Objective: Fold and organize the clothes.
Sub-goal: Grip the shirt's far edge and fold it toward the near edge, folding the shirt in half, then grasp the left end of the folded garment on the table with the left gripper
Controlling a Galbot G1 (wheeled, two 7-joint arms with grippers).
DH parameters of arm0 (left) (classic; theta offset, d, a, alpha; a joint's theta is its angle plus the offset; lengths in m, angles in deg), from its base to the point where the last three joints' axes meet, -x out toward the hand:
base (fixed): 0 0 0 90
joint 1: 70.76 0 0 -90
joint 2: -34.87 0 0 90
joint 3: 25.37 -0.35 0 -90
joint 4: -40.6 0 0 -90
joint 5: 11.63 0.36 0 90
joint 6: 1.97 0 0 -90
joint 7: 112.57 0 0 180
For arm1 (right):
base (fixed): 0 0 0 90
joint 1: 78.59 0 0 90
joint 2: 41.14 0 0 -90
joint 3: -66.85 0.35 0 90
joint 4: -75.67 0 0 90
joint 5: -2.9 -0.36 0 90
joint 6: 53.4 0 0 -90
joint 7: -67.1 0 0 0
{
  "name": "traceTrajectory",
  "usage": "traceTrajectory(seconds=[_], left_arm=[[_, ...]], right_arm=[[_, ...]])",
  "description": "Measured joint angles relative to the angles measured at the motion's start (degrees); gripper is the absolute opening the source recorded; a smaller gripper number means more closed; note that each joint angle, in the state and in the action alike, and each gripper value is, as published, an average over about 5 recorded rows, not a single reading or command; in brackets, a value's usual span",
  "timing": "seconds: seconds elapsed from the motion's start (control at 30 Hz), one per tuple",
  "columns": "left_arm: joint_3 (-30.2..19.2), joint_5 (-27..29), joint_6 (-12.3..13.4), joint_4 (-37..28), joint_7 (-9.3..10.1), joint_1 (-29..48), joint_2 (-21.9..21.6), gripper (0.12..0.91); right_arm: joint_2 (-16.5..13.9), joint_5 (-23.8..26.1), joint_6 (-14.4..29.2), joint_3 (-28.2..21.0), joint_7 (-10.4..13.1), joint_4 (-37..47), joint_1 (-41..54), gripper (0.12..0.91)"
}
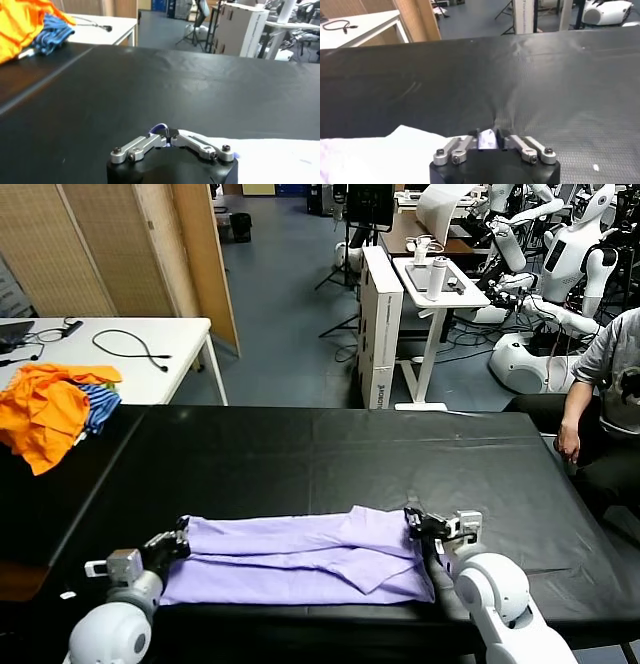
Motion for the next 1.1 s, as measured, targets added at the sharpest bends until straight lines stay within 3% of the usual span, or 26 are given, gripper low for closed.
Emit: traceTrajectory(seconds=[0.23,0.4,0.47,0.57,0.67,0.87,0.97,1.1], left_arm=[[-1.1,-0.2,0.1,-1.9,-0.03,3.2,-0.9,0.147],[-1.4,-0.5,0.2,-2.9,-0.68,4.6,-1.3,0.147],[-1.6,-0.7,0.1,-3.0,-0.84,4.7,-1.3,0.147],[-1.8,-0.9,-0.2,-2.7,-0.89,4.2,-1.1,0.171],[-1.5,-1.1,-0.3,-2.1,-0.87,3.5,-1.2,0.300],[0.4,-3.6,-0.8,0.0,-0.69,1.3,-2.6,0.679],[2.0,-7.0,-1.7,1.5,-0.52,-0.1,-3.9,0.836],[4.6,-13.6,-4.5,3.3,0.25,-1.7,-5.8,0.901]], right_arm=[[0.9,0.2,5.4,0.2,1.5,1.1,0.8,0.141],[0.3,-0.4,5.4,0.6,0.3,1.2,0.7,0.144],[0.1,-0.4,4.9,0.7,-0.6,0.9,0.4,0.174],[-0.5,-0.4,4.3,1.2,-1.7,0.1,-0.2,0.309],[-1.4,-0.6,4.2,1.8,-2.1,-1.1,-0.9,0.498],[-3.2,-2.3,4.0,3.5,-2.3,-4.0,-2.3,0.841],[-4.0,-3.4,3.4,4.5,-2.4,-5.7,-3.3,0.898],[-5.0,-4.3,3.0,6.0,-3.1,-8.3,-5.0,0.906]])
